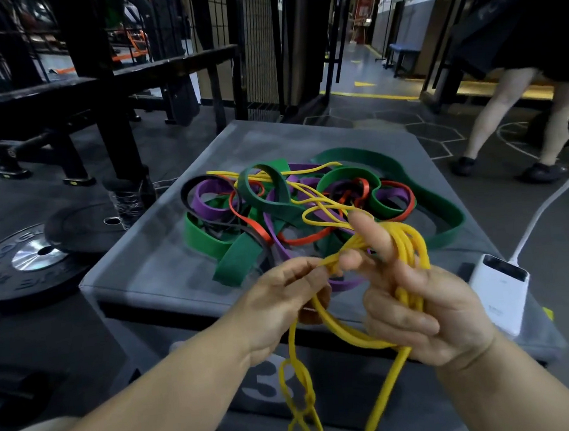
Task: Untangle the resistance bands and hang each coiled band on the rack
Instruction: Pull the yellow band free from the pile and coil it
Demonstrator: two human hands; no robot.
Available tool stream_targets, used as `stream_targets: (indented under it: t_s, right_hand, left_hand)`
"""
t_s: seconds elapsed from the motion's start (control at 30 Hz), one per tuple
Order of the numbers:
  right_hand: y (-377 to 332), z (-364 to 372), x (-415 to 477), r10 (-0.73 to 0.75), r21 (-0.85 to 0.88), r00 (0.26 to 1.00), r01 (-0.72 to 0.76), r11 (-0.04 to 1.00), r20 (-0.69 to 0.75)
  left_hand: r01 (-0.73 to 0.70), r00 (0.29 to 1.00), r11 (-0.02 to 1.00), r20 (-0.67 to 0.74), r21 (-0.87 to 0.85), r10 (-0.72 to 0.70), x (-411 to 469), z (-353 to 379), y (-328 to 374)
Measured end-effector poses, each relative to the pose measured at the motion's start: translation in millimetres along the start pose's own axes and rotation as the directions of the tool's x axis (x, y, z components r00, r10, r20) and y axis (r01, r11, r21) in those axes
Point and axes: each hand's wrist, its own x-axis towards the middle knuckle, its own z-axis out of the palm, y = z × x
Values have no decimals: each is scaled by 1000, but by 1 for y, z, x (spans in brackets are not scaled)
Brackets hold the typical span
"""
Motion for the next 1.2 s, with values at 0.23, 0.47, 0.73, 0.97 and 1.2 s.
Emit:
stream_targets:
  t_s: [0.23,0.47,0.73,0.97,1.2]
  right_hand:
    - [-3,2,4,-92,-41,985,87,995,-145]
    - [-17,2,0,-175,-93,973,162,982,-153]
    - [-35,12,2,-461,-323,646,329,888,-609]
    - [-29,4,5,-514,-549,495,87,831,-700]
    - [-1,4,11,-381,-557,544,-199,806,-747]
  left_hand:
    - [78,995,997,62,26,-79,1,2,-11]
    - [218,954,953,161,208,-253,-2,-1,-15]
    - [149,914,637,140,756,-380,-2,-4,-26]
    - [-88,969,431,177,898,-172,-7,0,-11]
    - [-435,900,264,404,861,165,-13,4,-3]
